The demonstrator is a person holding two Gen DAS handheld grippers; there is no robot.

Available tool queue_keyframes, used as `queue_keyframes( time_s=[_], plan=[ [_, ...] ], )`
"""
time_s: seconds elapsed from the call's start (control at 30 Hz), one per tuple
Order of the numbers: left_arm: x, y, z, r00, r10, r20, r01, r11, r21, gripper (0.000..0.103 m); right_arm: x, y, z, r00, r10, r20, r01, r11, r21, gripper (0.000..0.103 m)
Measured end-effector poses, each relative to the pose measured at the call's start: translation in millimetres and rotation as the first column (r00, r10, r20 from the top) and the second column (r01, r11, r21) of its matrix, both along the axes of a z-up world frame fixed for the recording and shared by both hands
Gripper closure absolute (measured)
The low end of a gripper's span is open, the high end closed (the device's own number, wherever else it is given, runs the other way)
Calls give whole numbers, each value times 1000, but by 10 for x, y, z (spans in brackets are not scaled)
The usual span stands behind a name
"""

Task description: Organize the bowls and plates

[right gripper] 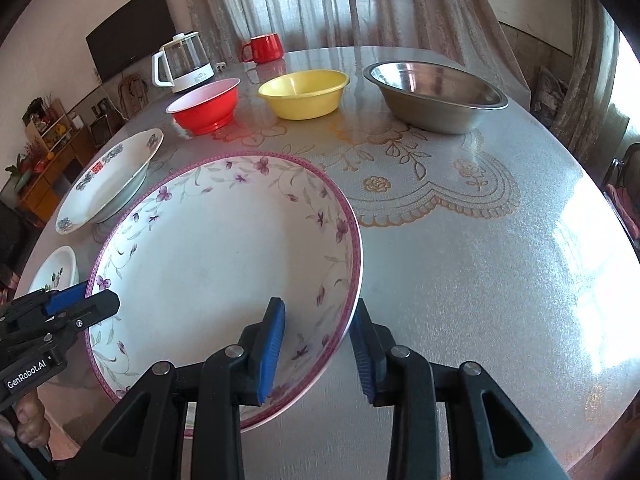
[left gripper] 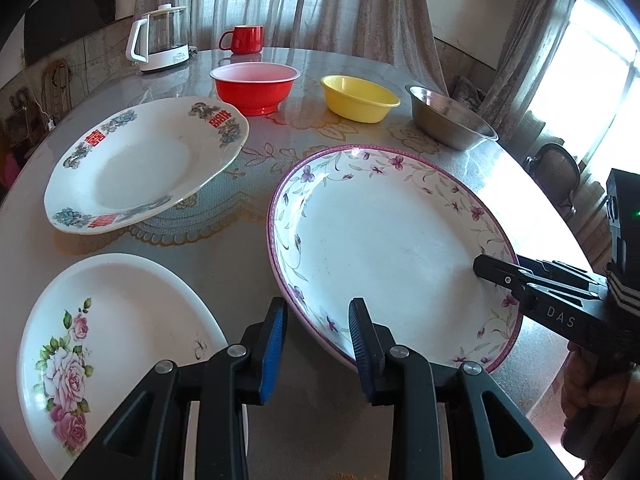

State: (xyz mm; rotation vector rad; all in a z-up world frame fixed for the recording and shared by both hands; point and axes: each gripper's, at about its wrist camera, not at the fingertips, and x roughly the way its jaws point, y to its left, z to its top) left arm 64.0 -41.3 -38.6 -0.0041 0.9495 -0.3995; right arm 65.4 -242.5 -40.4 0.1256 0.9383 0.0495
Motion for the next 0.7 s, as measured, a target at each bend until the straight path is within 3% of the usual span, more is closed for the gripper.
queue_keyframes(
  time_s=[0.13,0.27,0.47,0.7],
  plan=[
    [-6,31,38,1000,-2,2,2,1000,-18,72,14,-1,4,1000,4,-22,-4,1000,8,69],
    [22,81,109,1000,9,20,-8,999,-41,72,36,-88,25,998,-42,-39,45,995,91,69],
    [85,294,202,997,70,37,-66,994,-88,62,-10,-116,225,992,-113,63,109,992,61,69],
    [149,620,295,988,144,47,-137,983,-122,50,127,230,308,994,54,96,-68,986,149,59]
  ],
)
